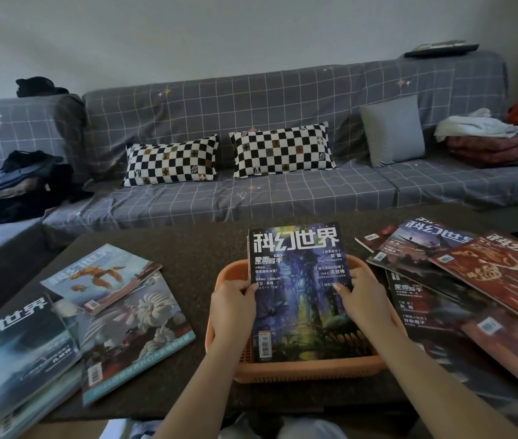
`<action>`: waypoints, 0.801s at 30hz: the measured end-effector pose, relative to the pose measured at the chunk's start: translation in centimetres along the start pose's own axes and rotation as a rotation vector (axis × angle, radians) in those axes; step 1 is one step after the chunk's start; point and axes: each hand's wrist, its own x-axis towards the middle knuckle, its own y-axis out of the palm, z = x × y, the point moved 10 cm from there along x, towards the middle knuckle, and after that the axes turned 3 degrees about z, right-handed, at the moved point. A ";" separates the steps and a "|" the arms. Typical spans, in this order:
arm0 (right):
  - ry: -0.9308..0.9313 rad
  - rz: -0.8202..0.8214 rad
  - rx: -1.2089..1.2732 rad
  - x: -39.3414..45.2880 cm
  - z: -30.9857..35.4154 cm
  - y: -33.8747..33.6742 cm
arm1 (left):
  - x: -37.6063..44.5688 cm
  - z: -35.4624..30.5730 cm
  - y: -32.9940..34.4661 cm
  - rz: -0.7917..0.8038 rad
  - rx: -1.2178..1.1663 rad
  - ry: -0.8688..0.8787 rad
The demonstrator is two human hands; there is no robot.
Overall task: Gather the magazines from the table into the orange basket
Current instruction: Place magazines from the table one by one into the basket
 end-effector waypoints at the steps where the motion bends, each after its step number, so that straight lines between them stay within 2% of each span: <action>1: 0.005 0.001 -0.001 0.0 0.0 0.0 | 0.0 0.0 0.0 -0.006 -0.004 -0.004; 10: 0.048 0.080 -0.003 0.1 -0.2 0.4 | -0.2 -0.2 0.3 0.039 0.016 -0.005; 14: -0.015 0.081 0.090 -0.9 0.8 -0.3 | -0.9 -0.5 -0.3 0.028 -0.047 0.016; 19: -0.181 -0.053 0.072 -3.0 6.1 -1.4 | -0.9 -0.4 -3.4 -0.044 -0.137 0.038; 24: -0.313 0.042 0.162 -5.2 13.0 3.1 | -0.8 1.3 -7.1 -0.085 -0.160 0.044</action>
